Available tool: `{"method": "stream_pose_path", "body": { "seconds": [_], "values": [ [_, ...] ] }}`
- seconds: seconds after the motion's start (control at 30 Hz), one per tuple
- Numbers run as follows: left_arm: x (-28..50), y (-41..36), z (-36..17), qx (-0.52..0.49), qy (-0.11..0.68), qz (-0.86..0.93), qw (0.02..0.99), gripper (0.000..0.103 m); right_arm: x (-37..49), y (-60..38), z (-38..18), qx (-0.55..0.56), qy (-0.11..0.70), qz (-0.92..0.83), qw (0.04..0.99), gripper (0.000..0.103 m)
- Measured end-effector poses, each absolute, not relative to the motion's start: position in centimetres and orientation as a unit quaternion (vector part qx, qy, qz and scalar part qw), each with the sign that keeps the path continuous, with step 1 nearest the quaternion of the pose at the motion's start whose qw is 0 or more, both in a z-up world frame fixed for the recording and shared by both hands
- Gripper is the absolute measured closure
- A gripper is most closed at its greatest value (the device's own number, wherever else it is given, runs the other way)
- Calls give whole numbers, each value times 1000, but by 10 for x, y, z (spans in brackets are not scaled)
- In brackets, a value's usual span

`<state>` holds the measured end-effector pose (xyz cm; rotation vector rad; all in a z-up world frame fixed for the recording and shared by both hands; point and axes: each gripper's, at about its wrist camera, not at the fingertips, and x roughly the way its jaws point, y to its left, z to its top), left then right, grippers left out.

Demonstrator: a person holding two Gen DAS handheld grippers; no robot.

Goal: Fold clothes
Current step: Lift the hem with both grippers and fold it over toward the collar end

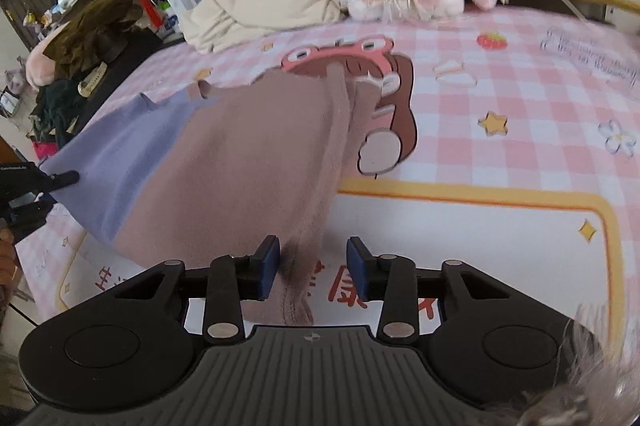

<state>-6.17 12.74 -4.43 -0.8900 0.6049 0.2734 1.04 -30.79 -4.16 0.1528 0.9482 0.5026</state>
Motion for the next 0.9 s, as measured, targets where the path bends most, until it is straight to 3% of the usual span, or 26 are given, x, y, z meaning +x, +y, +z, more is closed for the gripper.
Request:
{"method": "stream_pose_path", "body": {
  "seconds": [0.9],
  "values": [
    [-53, -14, 75, -222, 238, -15, 946, 94, 23, -323, -53, 88, 452, 294, 838, 72]
  ]
}}
